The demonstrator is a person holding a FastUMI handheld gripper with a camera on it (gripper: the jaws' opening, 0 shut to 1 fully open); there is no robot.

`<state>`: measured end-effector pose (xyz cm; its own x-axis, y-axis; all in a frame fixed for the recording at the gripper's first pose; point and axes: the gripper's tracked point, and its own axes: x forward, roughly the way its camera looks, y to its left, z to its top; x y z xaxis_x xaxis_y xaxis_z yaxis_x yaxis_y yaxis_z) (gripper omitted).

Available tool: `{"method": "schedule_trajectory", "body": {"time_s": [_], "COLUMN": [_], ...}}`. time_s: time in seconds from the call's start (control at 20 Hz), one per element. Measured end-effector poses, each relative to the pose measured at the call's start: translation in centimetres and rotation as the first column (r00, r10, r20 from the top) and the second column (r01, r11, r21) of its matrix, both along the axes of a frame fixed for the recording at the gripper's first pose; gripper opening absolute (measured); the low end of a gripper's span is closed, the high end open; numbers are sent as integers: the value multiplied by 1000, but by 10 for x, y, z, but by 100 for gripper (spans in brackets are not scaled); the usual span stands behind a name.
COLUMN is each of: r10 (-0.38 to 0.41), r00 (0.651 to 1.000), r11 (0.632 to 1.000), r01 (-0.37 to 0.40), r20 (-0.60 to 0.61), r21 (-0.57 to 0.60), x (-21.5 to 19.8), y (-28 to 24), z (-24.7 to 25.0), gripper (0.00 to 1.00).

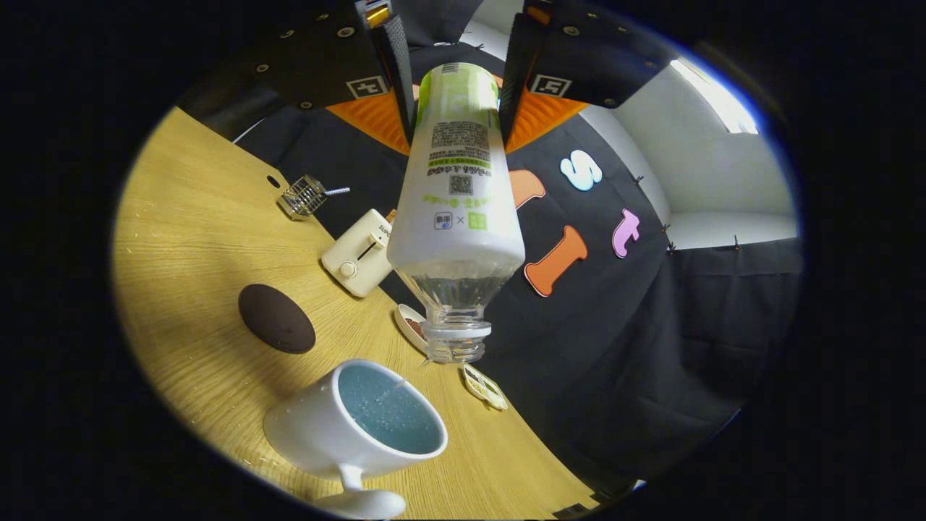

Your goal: Take the bottle from table, then pour the juice into the cup, finally place the bottle on the coaster

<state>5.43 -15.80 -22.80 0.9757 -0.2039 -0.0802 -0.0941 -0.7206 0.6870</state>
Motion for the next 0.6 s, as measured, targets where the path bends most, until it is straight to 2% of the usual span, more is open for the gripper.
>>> {"method": "schedule_trajectory", "body": {"time_s": [0.25, 0.6], "r10": [-2, -23], "r00": [999, 999], "r11": [1000, 1000], "r01": [2, 23], "r20": [38, 43], "r21": [-13, 3], "x": [11, 0], "y": [8, 0], "z": [14, 15], "gripper": [56, 56]}}
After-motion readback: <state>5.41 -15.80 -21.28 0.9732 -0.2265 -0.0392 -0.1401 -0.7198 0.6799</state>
